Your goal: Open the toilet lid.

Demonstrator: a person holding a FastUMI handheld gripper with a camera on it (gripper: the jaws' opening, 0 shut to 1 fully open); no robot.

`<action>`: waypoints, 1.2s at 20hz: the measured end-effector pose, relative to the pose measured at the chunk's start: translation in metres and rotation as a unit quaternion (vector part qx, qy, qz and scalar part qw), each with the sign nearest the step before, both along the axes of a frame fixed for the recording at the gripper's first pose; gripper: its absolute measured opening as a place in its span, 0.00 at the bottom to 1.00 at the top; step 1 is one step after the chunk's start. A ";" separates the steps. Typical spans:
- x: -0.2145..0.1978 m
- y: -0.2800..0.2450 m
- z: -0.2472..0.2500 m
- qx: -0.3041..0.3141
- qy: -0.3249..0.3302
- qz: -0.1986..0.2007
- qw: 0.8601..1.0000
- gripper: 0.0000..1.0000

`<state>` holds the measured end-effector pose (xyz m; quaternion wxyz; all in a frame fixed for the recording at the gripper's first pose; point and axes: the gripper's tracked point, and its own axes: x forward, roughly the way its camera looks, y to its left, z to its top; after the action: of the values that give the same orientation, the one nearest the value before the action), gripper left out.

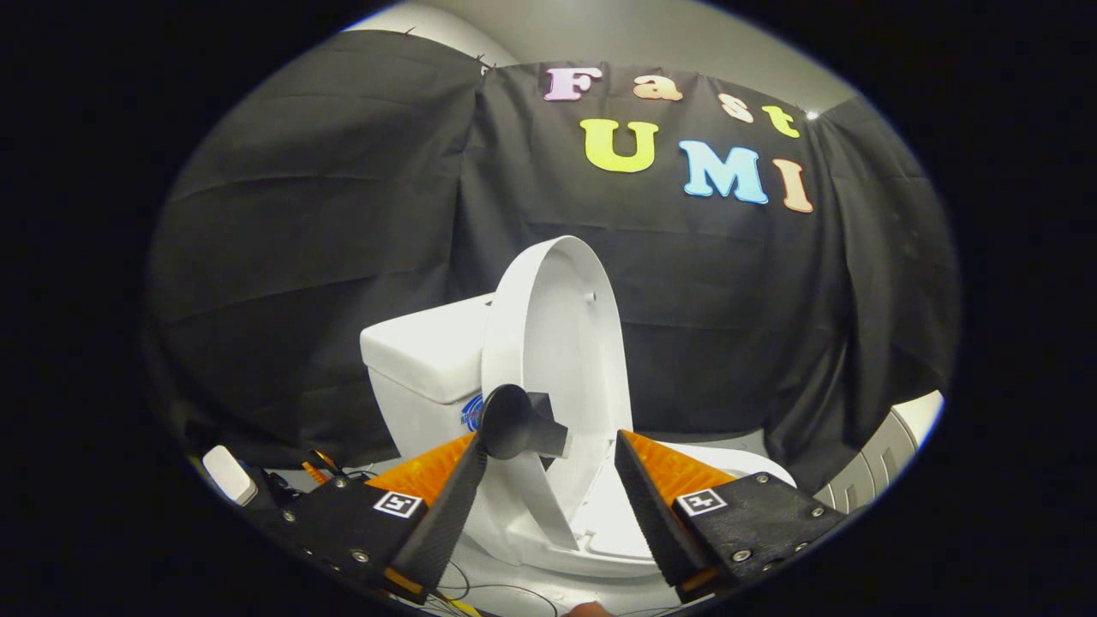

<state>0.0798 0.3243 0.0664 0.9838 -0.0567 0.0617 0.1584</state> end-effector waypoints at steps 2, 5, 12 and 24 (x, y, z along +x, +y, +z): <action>-0.006 -0.007 0.010 -0.004 -0.019 0.013 1.000 0.95; -0.018 -0.032 0.027 0.001 -0.051 0.003 0.999 0.96; -0.029 -0.081 0.050 0.029 -0.074 -0.026 0.997 0.96; -0.051 -0.207 0.076 0.050 -0.127 -0.108 0.985 0.95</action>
<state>0.0289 0.1174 0.1423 0.9966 -0.0205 -0.0655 0.0457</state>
